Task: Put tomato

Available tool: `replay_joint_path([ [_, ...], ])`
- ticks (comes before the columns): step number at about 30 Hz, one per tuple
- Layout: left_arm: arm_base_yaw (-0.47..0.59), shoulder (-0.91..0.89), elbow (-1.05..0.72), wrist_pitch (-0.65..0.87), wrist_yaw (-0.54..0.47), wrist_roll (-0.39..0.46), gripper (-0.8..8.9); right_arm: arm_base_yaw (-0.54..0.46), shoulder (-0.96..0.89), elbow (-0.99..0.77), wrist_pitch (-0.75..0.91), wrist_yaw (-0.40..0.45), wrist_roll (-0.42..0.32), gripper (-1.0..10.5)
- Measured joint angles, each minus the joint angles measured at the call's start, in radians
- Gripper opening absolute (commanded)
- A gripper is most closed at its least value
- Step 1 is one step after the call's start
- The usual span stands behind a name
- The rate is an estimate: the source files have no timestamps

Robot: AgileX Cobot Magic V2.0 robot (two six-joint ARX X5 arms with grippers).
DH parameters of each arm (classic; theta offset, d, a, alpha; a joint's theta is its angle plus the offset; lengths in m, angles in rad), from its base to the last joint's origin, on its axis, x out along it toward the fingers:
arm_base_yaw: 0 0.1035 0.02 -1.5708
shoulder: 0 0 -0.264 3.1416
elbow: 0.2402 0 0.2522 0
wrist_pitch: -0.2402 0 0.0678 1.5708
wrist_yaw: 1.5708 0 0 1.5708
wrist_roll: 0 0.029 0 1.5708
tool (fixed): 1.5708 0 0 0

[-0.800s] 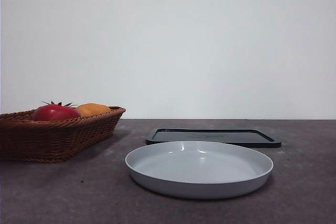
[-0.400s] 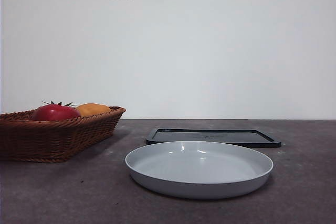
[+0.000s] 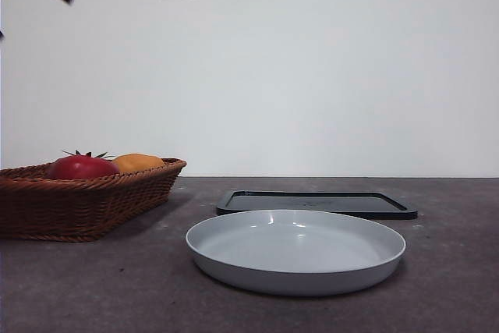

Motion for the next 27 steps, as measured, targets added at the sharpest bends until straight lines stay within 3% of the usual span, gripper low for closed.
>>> replay_joint_path([
  [17,0.0,0.385,0.0,0.253,-0.051,0.086,5.61,0.0,0.0,0.0,0.0,0.0,0.0,4.6],
  [27,-0.02,0.5,0.0,0.274,-0.051,0.095,5.61,0.0,0.0,0.0,0.0,0.0,0.0,4.6],
])
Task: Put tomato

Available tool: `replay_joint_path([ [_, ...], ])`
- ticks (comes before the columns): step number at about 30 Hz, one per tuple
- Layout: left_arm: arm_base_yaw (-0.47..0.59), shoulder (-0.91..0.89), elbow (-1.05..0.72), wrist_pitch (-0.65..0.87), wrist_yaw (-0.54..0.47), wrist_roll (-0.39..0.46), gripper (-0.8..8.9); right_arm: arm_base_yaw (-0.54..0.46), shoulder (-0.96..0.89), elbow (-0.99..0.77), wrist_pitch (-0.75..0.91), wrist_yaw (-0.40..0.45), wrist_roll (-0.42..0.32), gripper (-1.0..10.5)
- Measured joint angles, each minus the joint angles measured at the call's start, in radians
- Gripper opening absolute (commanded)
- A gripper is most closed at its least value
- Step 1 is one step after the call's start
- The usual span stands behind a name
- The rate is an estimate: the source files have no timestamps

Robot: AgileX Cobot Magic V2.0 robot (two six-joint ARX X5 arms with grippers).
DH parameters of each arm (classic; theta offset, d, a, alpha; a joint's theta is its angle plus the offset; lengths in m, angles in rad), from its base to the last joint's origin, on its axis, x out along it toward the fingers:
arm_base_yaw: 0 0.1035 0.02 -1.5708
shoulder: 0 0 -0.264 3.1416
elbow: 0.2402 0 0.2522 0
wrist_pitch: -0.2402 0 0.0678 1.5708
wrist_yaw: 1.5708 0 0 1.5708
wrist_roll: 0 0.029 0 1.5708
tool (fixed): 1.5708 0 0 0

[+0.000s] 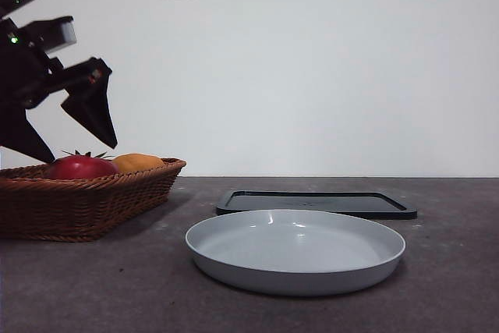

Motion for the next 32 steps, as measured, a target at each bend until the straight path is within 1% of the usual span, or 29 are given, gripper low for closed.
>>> replay_joint_path([
  [11,-0.006,0.063,0.0,0.038,-0.005,0.007,5.61,0.0,0.0,0.0,0.0,0.0,0.003,4.6],
  [19,-0.006,0.085,0.0,0.041,-0.032,0.018,5.51,0.0,0.0,0.0,0.0,0.0,0.003,4.6],
  [24,-0.006,0.085,0.0,0.04,-0.065,0.021,4.68,0.0,0.0,0.0,0.0,0.0,0.003,4.6],
  [29,-0.006,0.085,0.0,0.036,-0.066,0.022,3.48,0.0,0.0,0.0,0.0,0.0,0.003,4.6],
  [30,-0.006,0.085,0.0,0.036,-0.066,0.021,3.32,0.0,0.0,0.0,0.0,0.0,0.003,4.6],
  [32,-0.006,0.085,0.0,0.034,-0.066,0.021,3.29,0.0,0.0,0.0,0.0,0.0,0.003,4.6],
])
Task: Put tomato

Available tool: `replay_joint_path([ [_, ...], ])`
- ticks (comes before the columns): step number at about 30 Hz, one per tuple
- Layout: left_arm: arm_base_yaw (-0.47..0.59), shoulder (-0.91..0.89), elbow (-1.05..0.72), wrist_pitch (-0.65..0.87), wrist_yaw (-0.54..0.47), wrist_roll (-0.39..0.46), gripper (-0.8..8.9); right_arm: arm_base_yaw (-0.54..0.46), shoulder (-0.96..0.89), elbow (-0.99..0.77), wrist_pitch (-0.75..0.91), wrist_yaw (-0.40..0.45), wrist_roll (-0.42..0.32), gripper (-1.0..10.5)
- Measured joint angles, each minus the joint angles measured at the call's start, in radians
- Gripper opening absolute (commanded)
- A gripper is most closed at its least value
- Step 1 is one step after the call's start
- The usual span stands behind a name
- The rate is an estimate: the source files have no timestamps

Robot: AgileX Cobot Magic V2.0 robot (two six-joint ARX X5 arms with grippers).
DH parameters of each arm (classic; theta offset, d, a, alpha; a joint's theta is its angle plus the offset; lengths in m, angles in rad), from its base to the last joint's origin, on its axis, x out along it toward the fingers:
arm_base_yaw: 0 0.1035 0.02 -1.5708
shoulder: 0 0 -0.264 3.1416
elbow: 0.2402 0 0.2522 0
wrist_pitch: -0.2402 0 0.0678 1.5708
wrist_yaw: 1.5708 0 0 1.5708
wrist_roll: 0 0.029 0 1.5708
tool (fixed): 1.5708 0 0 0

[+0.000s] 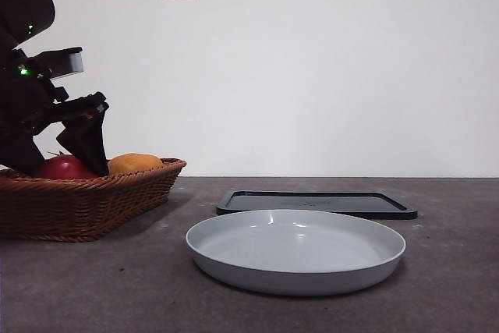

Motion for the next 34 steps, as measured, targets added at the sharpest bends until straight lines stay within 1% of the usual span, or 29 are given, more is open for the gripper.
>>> replay_joint_path([
  [6,0.0,-0.011,0.013,-0.049,0.004,-0.003,3.29,0.0,0.0,0.0,0.0,0.0,0.0,4.6],
  [10,0.0,-0.051,0.043,-0.084,0.021,-0.026,3.29,0.0,0.0,0.0,0.0,0.0,0.0,4.6],
  [13,-0.005,-0.117,0.087,-0.1,0.073,-0.043,3.29,0.0,0.0,0.0,0.0,0.0,0.0,4.6],
  [16,-0.031,-0.186,0.116,-0.121,0.122,-0.053,3.3,0.0,0.0,0.0,0.0,0.0,0.0,4.6],
  [18,-0.064,-0.225,0.119,-0.126,0.148,-0.059,3.3,0.0,0.0,0.0,0.0,0.0,0.0,4.6],
  [22,-0.155,-0.257,0.119,-0.148,0.159,-0.069,3.3,0.0,0.0,0.0,0.0,0.0,0.0,4.6],
  [26,-0.289,-0.255,0.119,-0.154,0.161,-0.072,3.3,0.0,0.0,0.0,0.0,0.0,0.0,4.6],
  [30,-0.41,-0.214,0.119,-0.113,0.155,-0.061,3.3,0.0,0.0,0.0,0.0,0.0,0.0,4.6],
  [32,-0.453,-0.18,0.119,-0.094,0.137,-0.052,3.3,0.0,0.0,0.0,0.0,0.0,0.0,4.6],
  [34,-0.509,-0.112,0.119,-0.048,0.097,-0.045,3.3,0.0,0.0,0.0,0.0,0.0,0.0,4.6],
])
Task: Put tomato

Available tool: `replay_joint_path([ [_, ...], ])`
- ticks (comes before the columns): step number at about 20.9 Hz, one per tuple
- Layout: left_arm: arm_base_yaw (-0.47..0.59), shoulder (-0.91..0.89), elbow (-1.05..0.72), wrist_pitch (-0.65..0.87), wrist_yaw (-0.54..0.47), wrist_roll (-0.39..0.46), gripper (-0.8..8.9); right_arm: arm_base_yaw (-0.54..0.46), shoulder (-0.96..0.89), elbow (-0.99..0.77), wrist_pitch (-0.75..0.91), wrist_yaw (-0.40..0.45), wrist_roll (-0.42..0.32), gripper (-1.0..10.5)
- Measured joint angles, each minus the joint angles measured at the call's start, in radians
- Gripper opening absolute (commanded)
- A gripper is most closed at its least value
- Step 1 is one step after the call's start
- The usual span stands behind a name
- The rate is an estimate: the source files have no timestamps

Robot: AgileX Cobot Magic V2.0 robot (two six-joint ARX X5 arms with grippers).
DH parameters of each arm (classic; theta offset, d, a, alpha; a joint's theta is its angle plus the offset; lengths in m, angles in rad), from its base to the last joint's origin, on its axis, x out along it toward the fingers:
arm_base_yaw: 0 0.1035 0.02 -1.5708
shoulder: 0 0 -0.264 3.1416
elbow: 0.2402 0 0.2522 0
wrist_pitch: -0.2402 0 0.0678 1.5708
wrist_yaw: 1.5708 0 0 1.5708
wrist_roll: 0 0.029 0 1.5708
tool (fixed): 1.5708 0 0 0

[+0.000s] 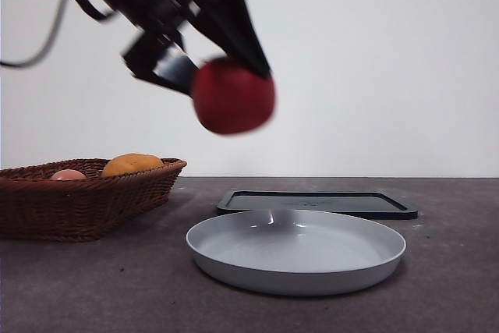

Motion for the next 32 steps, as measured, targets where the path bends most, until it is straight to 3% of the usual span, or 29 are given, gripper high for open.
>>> replay_joint_path([
  [9,-0.123,0.235,0.0,0.149,-0.084,0.05,3.31,0.0,0.0,0.0,0.0,0.0,0.0,4.6],
  [23,-0.126,0.294,0.0,0.167,-0.113,0.101,3.51,0.0,0.0,0.0,-0.004,0.0,0.0,4.6],
  [26,-0.128,0.294,0.0,0.167,-0.113,0.101,4.56,0.0,0.0,0.0,-0.006,0.0,0.0,4.6],
  [32,-0.128,0.294,0.0,0.167,-0.113,0.099,4.91,0.0,0.0,0.0,-0.024,0.0,0.0,4.6],
])
